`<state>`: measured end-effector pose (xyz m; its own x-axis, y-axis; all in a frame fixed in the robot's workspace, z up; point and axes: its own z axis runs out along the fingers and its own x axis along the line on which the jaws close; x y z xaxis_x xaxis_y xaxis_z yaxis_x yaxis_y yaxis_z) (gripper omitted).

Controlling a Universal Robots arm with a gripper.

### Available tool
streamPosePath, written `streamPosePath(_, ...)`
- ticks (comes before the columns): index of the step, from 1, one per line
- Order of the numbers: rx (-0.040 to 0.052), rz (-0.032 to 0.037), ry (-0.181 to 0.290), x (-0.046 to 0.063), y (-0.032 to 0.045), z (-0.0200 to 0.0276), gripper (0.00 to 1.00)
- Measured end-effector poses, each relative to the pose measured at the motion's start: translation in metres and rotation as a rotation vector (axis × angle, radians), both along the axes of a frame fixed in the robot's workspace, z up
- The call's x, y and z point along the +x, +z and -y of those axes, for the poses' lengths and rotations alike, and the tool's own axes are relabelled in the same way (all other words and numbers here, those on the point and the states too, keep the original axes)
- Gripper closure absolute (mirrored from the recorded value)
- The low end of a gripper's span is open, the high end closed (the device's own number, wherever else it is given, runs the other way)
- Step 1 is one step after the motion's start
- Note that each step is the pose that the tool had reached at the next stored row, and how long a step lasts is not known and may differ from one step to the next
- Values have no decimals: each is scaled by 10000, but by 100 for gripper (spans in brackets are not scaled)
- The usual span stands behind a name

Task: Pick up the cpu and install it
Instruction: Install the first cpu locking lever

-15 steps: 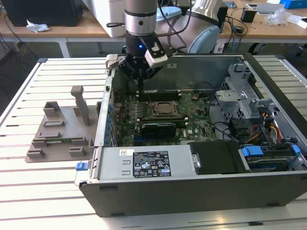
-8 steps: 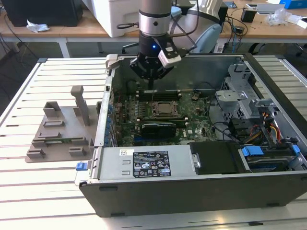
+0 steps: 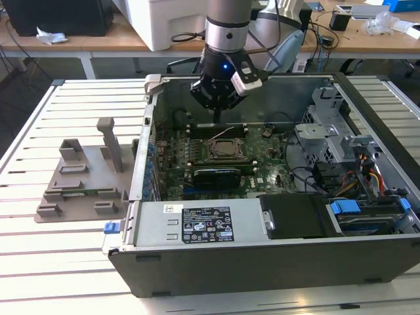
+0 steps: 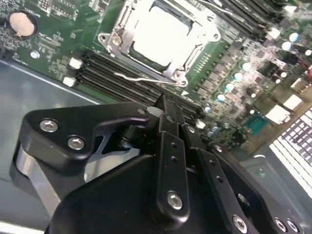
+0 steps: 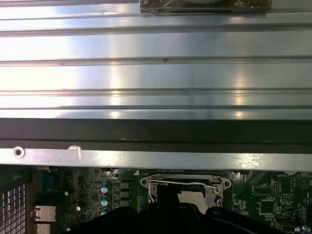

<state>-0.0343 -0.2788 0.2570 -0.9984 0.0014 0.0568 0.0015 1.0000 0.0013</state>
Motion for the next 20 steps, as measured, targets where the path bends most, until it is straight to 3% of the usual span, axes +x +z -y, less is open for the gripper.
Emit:
streamPosePath(8, 1, -13, 231, 24, -239, -6, 89)
streamPosePath(16, 1, -153, 231, 207, -432, -36, 89)
streamPosePath(20, 4, -192, 232, 302, -486, -36, 89)
